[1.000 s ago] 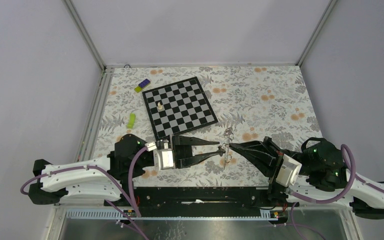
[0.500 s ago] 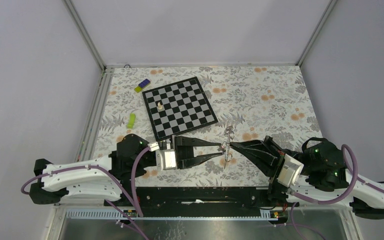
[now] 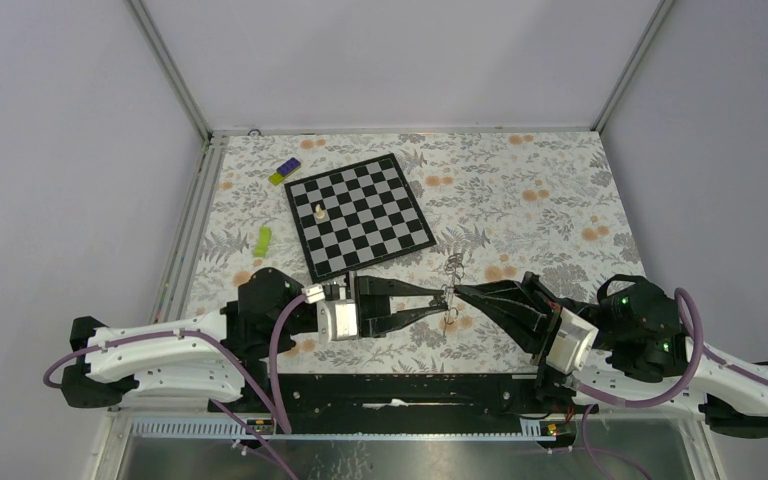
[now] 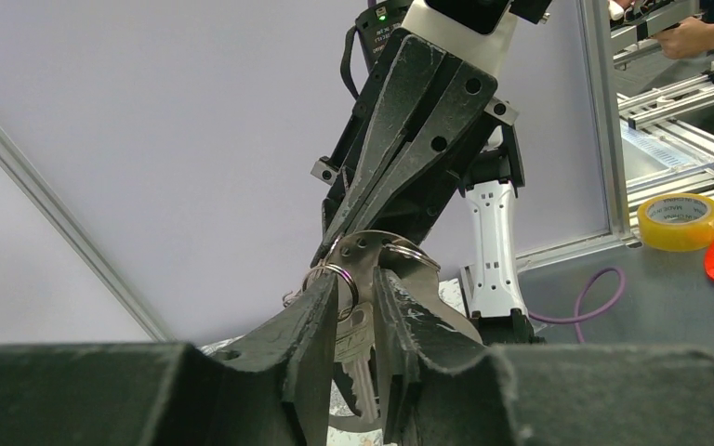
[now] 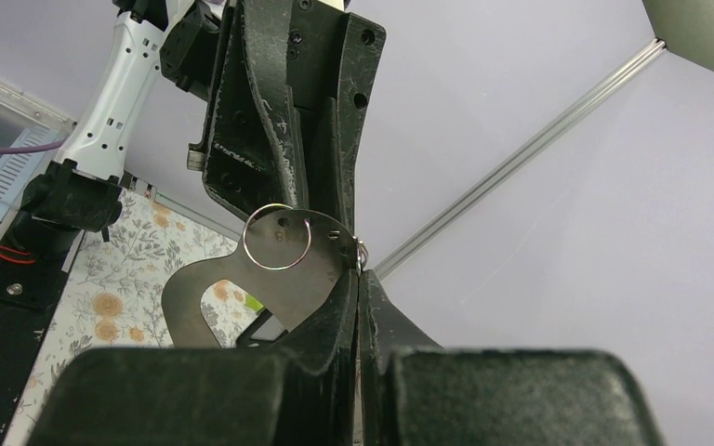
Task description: Remove the keys from the keyring
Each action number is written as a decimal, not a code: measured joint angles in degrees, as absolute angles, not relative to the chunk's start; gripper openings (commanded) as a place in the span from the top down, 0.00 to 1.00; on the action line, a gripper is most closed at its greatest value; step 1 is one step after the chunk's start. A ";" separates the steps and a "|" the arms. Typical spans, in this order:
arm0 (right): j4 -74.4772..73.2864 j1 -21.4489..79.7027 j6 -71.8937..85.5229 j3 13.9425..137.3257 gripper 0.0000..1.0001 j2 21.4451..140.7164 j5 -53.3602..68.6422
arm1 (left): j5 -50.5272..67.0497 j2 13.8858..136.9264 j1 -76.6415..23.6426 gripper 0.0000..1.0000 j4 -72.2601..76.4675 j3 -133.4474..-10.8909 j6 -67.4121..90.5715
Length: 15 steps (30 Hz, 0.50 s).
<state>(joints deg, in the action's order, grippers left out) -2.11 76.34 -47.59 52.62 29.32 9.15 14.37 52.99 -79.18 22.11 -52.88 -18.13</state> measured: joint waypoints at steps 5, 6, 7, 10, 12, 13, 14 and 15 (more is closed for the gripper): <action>-2.00 76.34 -47.62 52.62 1.00 29.34 9.17 | 14.35 52.99 -79.18 0.95 22.06 -52.88 -18.00; -1.89 76.34 -47.62 52.62 1.00 29.34 9.17 | 14.33 52.99 -79.18 0.99 21.85 -52.88 -18.06; -1.78 76.34 -47.62 52.62 1.00 29.34 9.17 | 14.33 52.99 -79.18 1.00 21.71 -52.88 -18.00; -1.80 76.34 -47.59 52.62 1.00 29.32 9.17 | 14.48 52.99 -79.18 1.00 20.84 -53.08 -18.46; -1.80 76.34 -47.59 52.62 1.00 29.32 9.19 | 14.70 52.99 -79.18 1.00 20.14 -53.43 -18.96; -1.80 76.34 -47.59 52.62 1.00 29.32 9.21 | 14.81 52.99 -79.18 1.00 19.81 -53.60 -19.18; -1.80 76.34 -47.59 52.62 1.00 29.32 9.21 | 14.87 52.99 -79.18 1.00 19.64 -53.65 -19.31; -1.80 76.34 -47.59 52.62 1.00 29.32 9.21 | 14.96 52.99 -79.18 1.00 19.46 -53.65 -19.59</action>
